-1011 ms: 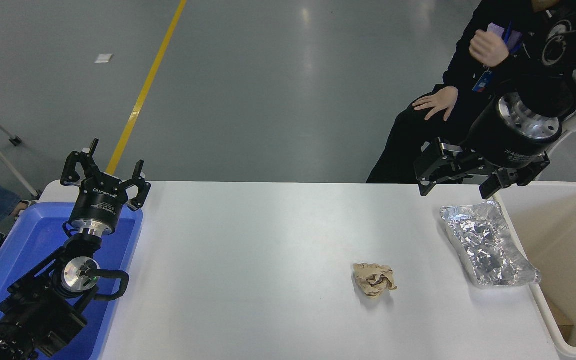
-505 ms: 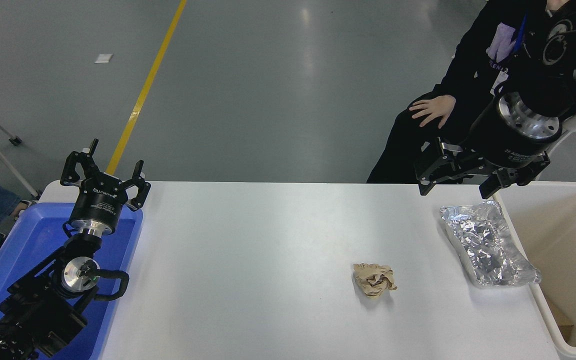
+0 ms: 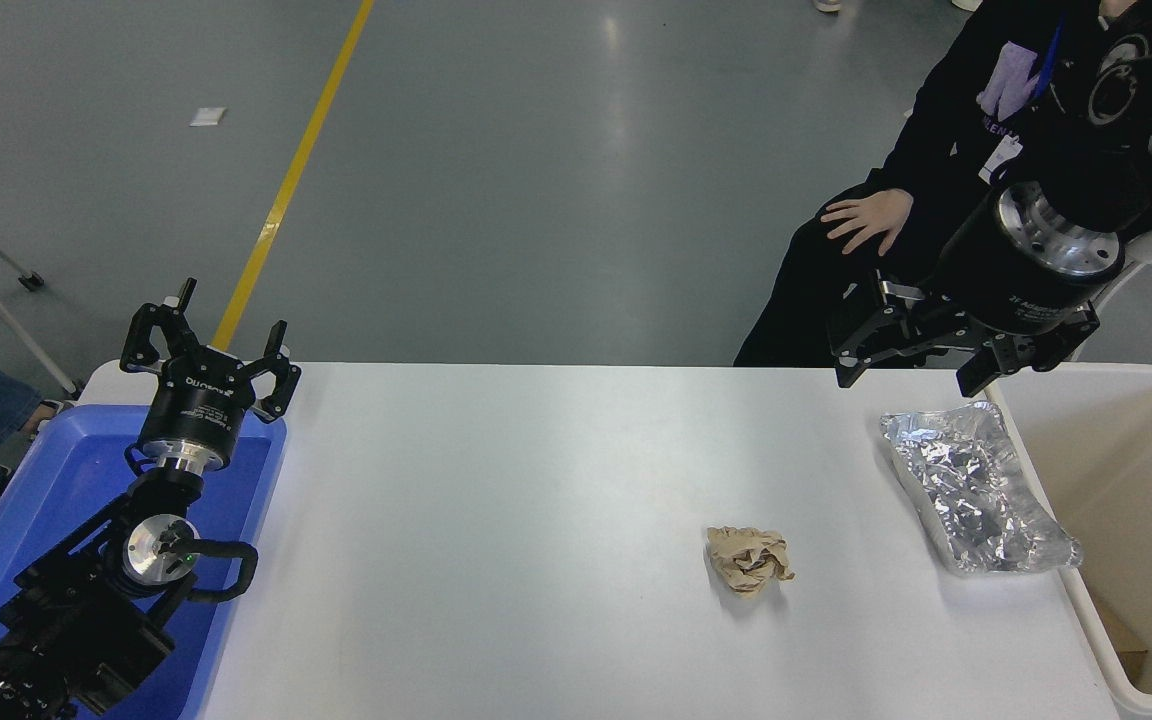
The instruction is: Pick up foil plate and place in dustbin
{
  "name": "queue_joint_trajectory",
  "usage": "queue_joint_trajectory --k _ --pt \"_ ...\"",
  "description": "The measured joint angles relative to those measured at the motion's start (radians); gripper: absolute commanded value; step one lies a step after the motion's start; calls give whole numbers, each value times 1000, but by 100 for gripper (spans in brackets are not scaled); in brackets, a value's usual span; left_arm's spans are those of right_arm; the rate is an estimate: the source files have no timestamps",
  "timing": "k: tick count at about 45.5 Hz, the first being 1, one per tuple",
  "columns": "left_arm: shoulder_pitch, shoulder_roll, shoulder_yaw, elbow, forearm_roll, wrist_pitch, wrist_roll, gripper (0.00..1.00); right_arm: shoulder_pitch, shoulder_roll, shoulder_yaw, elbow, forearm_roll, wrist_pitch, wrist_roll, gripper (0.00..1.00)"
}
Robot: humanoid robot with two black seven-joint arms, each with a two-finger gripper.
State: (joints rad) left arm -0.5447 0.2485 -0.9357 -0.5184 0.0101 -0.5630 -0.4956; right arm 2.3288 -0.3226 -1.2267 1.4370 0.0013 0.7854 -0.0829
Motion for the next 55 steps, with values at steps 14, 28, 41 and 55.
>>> queue_joint_trajectory --k 14,28,41,55 --pt "1 0 0 0 -2 0 -2 98 -118 -66 -14 -61 -157 -125 -4 100" --pt "3 1 -1 0 -3 0 -3 98 -437 -169 -7 -251 -415 -464 -5 100" --pt "3 0 -1 0 -4 0 -4 98 -738 -225 103 -425 -520 -648 -4 100" --pt "3 0 -1 0 -4 0 -4 98 -1125 -253 405 -656 -621 -753 -4 100"
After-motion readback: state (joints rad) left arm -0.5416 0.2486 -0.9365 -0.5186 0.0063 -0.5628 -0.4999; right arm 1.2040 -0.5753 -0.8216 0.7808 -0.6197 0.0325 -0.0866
